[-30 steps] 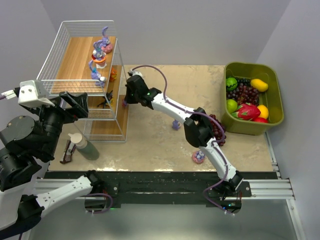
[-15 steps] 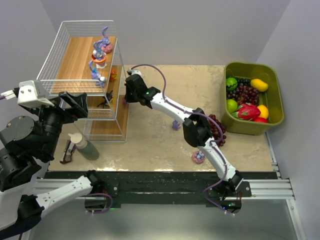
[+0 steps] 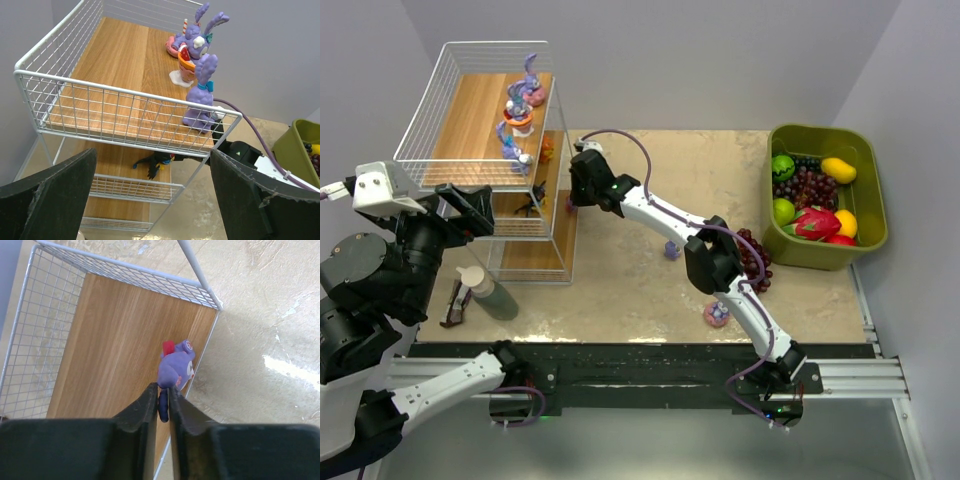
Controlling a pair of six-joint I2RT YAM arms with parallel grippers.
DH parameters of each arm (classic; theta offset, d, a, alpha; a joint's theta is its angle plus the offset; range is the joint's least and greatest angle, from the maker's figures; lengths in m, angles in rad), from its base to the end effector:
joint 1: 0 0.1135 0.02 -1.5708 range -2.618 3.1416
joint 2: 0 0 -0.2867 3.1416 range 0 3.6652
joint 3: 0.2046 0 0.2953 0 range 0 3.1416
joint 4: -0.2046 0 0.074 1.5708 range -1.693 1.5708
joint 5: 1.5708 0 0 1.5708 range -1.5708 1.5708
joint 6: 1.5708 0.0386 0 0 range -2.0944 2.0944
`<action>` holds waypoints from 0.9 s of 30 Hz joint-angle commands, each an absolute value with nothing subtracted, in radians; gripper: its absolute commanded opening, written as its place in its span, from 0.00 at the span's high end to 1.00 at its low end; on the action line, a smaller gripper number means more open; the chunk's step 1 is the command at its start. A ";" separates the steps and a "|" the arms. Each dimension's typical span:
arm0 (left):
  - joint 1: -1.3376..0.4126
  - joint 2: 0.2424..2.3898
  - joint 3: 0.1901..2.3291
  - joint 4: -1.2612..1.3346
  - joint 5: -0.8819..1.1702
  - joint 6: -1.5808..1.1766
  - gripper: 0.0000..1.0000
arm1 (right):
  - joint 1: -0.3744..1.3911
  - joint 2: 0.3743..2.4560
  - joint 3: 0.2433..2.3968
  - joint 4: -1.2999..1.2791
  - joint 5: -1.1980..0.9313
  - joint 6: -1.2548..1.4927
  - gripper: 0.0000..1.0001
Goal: Place and organize the plastic toys onto the shelf
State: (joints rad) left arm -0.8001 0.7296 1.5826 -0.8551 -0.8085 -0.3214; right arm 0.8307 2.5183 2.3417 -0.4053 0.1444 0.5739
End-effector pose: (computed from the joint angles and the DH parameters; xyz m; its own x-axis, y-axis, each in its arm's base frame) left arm 0.0562 -0.0178 0.5617 0.0013 -0.3144 -0.9493 -0.0084 0.9492 -0.3144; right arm 0.4368 0.4701 0.2275 -0.6640 0.0697 -0.7445 -0.3443 0.8553 0.3871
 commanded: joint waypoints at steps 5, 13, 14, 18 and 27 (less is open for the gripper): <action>-0.802 0.724 1.608 -0.853 -0.827 -0.311 0.01 | 0.830 2.508 2.395 -0.397 0.167 0.561 0.66; -0.802 0.719 1.614 -0.857 -0.830 -0.310 0.01 | 0.830 2.508 2.378 -0.376 0.166 0.560 0.63; -0.802 0.719 1.614 -0.857 -0.831 -0.311 0.00 | 0.830 2.505 2.373 -0.373 0.164 0.560 0.63; -0.802 0.719 1.614 -0.857 -0.830 -0.311 0.01 | 0.828 2.502 2.359 -0.364 0.164 0.564 0.62; -0.802 0.735 1.624 -0.858 -0.808 -0.304 0.00 | 0.821 2.513 2.280 -0.247 0.055 0.574 0.41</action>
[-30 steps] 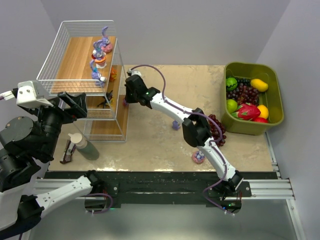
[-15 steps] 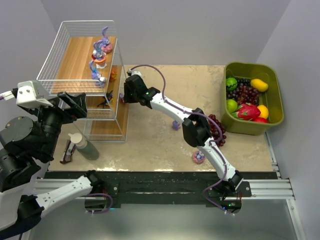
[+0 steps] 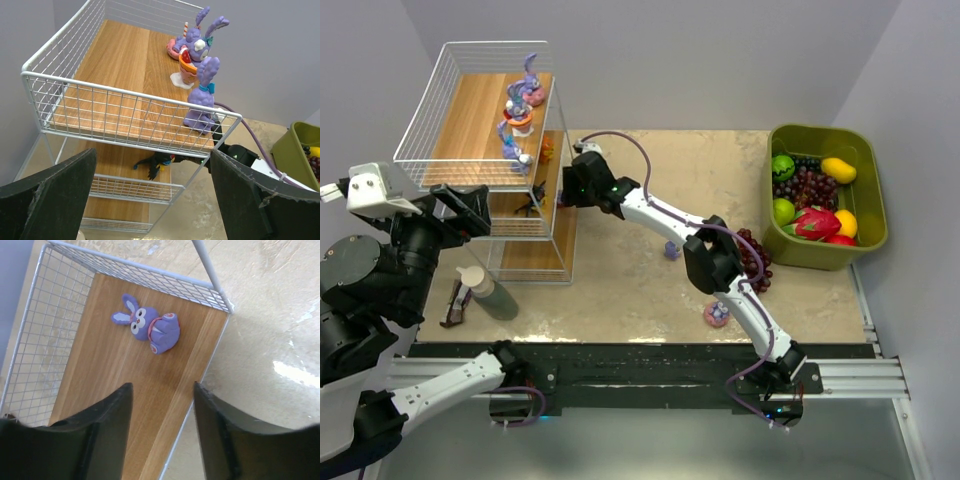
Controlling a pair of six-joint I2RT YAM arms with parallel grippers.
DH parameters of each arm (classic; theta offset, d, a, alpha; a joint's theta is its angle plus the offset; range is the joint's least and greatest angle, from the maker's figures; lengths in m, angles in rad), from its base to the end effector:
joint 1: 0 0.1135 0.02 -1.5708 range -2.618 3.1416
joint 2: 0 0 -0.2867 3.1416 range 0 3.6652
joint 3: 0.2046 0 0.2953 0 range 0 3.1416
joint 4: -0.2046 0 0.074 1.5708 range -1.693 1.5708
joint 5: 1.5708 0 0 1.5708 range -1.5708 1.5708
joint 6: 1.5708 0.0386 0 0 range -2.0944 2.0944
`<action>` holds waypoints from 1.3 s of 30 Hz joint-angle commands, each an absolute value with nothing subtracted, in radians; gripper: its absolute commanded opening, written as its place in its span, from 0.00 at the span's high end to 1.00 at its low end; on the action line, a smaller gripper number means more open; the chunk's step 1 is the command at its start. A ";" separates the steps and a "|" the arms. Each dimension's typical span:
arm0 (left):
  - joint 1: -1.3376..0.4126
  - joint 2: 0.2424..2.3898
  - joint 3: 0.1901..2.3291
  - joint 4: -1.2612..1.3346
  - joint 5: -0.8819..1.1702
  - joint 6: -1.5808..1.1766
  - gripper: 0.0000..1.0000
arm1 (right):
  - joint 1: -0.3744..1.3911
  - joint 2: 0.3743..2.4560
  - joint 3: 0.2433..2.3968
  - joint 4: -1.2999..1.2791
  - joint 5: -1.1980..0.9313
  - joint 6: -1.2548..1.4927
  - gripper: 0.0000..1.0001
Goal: Place and organize the plastic toys onto the shelf
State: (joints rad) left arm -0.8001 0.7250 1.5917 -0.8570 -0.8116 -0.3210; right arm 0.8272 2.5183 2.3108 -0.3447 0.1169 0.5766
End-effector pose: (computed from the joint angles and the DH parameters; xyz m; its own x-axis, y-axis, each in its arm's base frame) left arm 0.0531 -0.0145 0.5638 0.0100 -0.3221 -0.9467 -0.0087 0.9466 -0.3222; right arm 0.4391 0.4708 0.2211 -0.6596 0.0827 -0.7471 -0.3629 0.8354 0.4129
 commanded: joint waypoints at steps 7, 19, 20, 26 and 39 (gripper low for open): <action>-0.802 0.744 1.626 -0.856 -0.810 -0.299 0.00 | 0.821 2.537 2.203 -0.031 0.014 0.598 0.36; -0.802 0.747 1.640 -0.865 -0.819 -0.295 0.01 | 0.821 2.617 2.232 0.090 0.084 0.637 0.42; -0.802 0.747 1.641 -0.865 -0.821 -0.295 0.01 | 0.821 2.615 2.221 0.121 0.093 0.646 0.43; -0.802 0.744 1.638 -0.873 -0.828 -0.298 0.00 | 0.819 2.608 2.189 0.189 0.091 0.678 0.45; -0.802 0.733 1.637 -0.882 -0.839 -0.302 0.00 | 0.818 2.666 2.200 0.218 0.136 0.747 0.50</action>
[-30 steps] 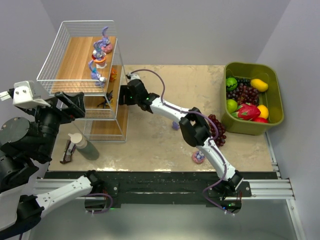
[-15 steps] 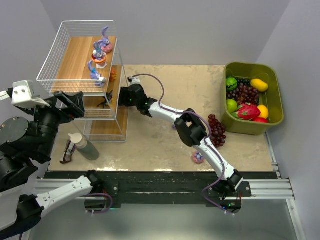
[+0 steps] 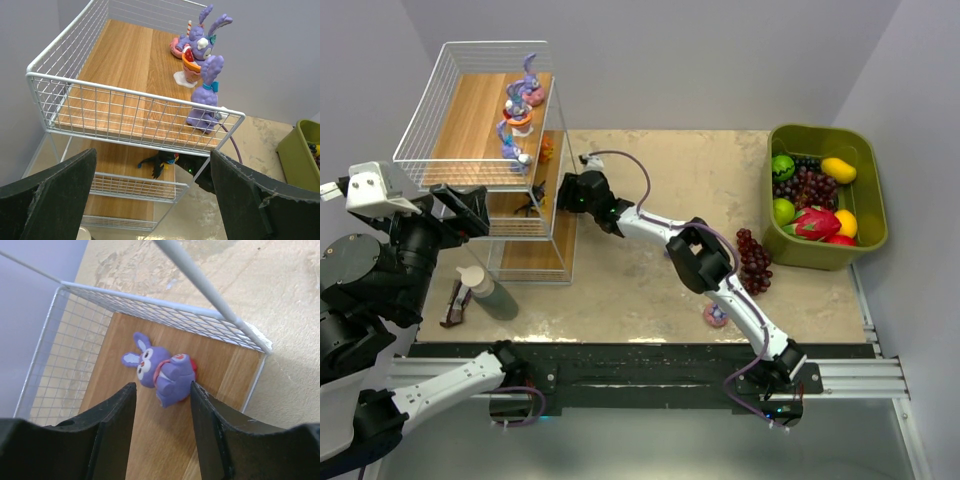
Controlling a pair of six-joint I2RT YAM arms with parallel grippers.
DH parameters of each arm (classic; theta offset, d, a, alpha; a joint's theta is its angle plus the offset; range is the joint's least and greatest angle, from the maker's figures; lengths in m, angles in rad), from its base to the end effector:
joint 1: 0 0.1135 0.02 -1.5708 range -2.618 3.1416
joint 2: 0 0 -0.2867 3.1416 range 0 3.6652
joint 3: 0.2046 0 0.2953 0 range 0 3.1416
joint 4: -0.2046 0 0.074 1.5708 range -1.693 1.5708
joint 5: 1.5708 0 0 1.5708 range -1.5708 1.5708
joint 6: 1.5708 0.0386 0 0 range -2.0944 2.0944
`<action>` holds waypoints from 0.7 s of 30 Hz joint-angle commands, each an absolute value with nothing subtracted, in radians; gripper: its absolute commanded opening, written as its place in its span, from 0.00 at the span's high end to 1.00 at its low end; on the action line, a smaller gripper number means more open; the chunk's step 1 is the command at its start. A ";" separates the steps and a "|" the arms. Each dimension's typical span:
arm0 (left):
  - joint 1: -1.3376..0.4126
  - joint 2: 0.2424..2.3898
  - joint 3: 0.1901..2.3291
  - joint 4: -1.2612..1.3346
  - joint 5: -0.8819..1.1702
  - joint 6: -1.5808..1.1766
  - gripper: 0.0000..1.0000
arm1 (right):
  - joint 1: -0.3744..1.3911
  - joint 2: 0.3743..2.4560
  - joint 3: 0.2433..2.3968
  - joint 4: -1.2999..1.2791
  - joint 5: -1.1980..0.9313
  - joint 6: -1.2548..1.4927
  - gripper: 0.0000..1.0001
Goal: Place and organize the plastic toys onto the shelf
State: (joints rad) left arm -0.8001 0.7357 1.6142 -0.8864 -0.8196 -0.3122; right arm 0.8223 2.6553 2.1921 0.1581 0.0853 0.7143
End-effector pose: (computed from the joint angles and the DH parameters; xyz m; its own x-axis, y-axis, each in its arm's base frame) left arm 0.0524 -0.0135 0.5660 0.0008 -0.3017 -0.9534 -0.0202 0.9532 -0.3016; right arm 0.4558 0.4859 0.1382 -0.5965 0.3169 -0.7374 -0.3759 0.7015 0.6055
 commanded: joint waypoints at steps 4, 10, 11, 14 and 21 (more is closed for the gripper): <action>-0.802 0.730 1.637 -0.877 -0.841 -0.302 0.01 | 0.815 2.671 2.194 0.225 0.149 0.764 0.53; -0.802 0.724 1.638 -0.876 -0.842 -0.302 0.00 | 0.808 2.658 2.151 0.271 0.152 0.798 0.54; -0.802 0.724 1.638 -0.877 -0.844 -0.302 0.00 | 0.808 2.657 2.140 0.284 0.149 0.808 0.54; -0.802 0.721 1.637 -0.877 -0.845 -0.302 0.00 | 0.802 2.657 2.132 0.307 0.140 0.839 0.53; -0.802 0.723 1.638 -0.879 -0.850 -0.302 0.01 | 0.790 2.671 2.126 0.353 0.107 0.900 0.50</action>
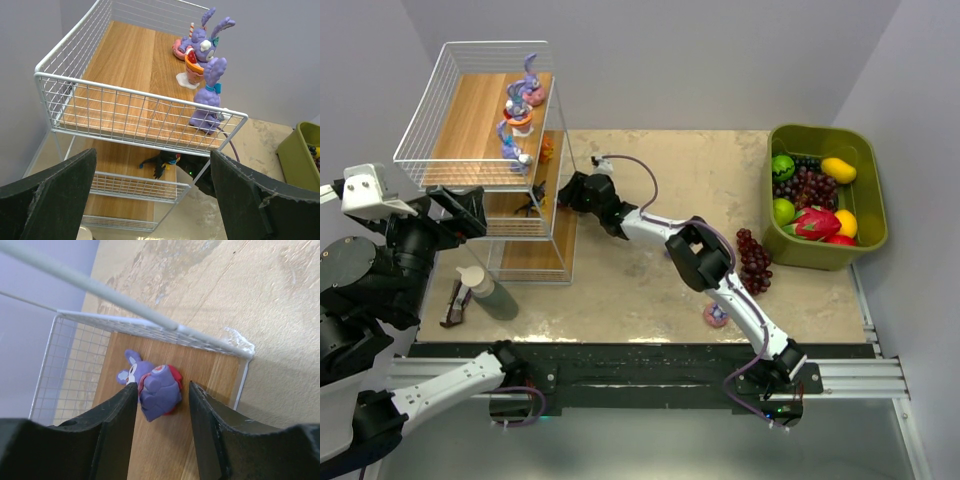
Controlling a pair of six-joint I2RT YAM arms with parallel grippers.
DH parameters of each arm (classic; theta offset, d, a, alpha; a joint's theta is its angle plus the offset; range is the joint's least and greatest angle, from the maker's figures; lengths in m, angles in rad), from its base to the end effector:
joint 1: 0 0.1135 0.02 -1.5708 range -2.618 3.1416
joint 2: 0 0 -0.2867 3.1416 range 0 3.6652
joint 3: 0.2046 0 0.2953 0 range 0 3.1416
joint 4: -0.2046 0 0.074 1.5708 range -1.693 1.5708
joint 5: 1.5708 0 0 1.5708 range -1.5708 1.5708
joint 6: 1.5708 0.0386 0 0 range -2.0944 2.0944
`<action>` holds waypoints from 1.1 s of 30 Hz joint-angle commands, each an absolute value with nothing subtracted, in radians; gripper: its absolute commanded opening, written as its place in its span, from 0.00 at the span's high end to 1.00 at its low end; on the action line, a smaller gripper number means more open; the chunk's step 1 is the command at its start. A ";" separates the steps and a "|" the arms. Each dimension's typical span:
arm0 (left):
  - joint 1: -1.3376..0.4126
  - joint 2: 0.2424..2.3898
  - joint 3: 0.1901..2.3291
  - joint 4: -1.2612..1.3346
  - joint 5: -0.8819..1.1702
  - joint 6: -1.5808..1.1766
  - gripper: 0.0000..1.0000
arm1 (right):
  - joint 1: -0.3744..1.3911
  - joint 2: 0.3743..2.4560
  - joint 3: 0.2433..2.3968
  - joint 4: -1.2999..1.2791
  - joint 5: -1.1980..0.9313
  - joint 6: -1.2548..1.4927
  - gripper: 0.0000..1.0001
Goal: Place and organize the plastic toys onto the shelf
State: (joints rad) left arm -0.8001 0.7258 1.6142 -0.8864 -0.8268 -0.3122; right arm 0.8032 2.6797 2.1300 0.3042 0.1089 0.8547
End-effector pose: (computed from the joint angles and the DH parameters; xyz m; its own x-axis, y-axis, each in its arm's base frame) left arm 0.0493 -0.0100 0.5662 0.0095 -0.3084 -0.9512 -0.0250 0.9509 -0.3085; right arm 0.4638 0.4746 0.1141 -0.5952 0.4632 -0.6567 -0.2942 0.6349 0.7144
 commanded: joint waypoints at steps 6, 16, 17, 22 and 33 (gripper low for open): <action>-0.802 0.721 1.637 -0.881 -0.853 -0.301 0.00 | 0.787 2.700 2.174 0.313 0.097 0.922 0.52; -0.802 0.721 1.634 -0.879 -0.857 -0.298 0.00 | 0.787 2.684 2.160 0.298 0.086 0.897 0.66; -0.802 0.721 1.632 -0.877 -0.857 -0.298 0.01 | 0.787 2.683 2.151 0.295 0.086 0.894 0.68; -0.802 0.719 1.632 -0.877 -0.857 -0.296 0.01 | 0.782 2.668 2.120 0.290 0.081 0.888 0.81; -0.802 0.719 1.632 -0.874 -0.859 -0.293 0.01 | 0.770 2.623 2.039 0.307 0.095 0.899 0.92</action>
State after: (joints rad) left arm -0.8001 0.7242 1.6142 -0.8906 -0.8421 -0.3103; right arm 0.7708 2.6648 2.0846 0.3653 0.0864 0.9085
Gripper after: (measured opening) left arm 0.994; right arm 0.089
